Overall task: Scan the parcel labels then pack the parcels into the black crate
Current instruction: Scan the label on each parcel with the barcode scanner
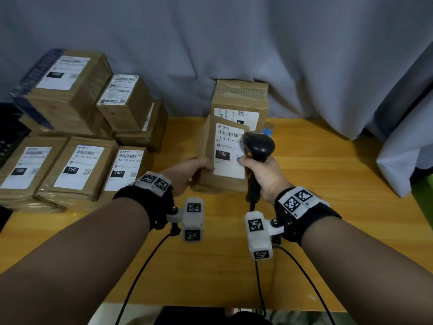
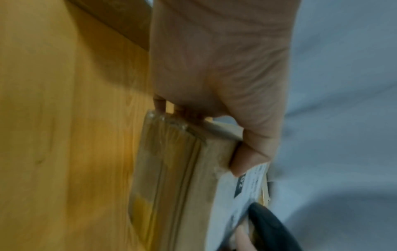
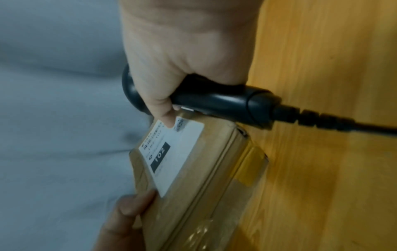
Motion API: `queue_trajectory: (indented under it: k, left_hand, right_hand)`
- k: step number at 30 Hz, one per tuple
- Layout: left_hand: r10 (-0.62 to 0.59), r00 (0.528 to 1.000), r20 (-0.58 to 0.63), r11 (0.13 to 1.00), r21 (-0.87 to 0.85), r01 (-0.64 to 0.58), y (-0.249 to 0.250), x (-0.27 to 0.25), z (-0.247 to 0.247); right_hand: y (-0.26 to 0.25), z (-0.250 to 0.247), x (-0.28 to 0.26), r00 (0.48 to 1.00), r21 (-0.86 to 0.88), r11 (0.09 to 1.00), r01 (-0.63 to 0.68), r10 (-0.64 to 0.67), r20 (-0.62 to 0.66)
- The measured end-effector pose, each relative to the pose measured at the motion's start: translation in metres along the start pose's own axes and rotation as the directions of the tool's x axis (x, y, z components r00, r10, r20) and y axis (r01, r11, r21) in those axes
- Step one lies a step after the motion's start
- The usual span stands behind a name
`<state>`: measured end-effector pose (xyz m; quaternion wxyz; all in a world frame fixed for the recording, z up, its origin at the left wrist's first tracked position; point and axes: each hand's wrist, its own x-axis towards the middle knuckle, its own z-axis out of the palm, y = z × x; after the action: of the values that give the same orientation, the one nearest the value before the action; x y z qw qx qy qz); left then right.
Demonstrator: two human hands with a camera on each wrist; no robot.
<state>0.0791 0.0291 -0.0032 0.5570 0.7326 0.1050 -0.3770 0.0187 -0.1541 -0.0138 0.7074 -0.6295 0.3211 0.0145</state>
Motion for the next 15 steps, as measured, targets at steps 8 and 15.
queue_trajectory:
  k: [8,15]
  left_hand:
    - [-0.052,0.999,0.010,0.992,0.112,0.050,0.037,-0.017,-0.026]
    - [0.156,0.965,-0.209,0.973,0.201,-0.114,0.070,-0.023,-0.046]
  right_hand:
    - [-0.044,0.001,-0.008,0.990,-0.158,0.978,0.135,-0.129,0.052]
    - [-0.158,0.009,-0.029,0.921,-0.185,0.908,0.376,-0.344,0.186]
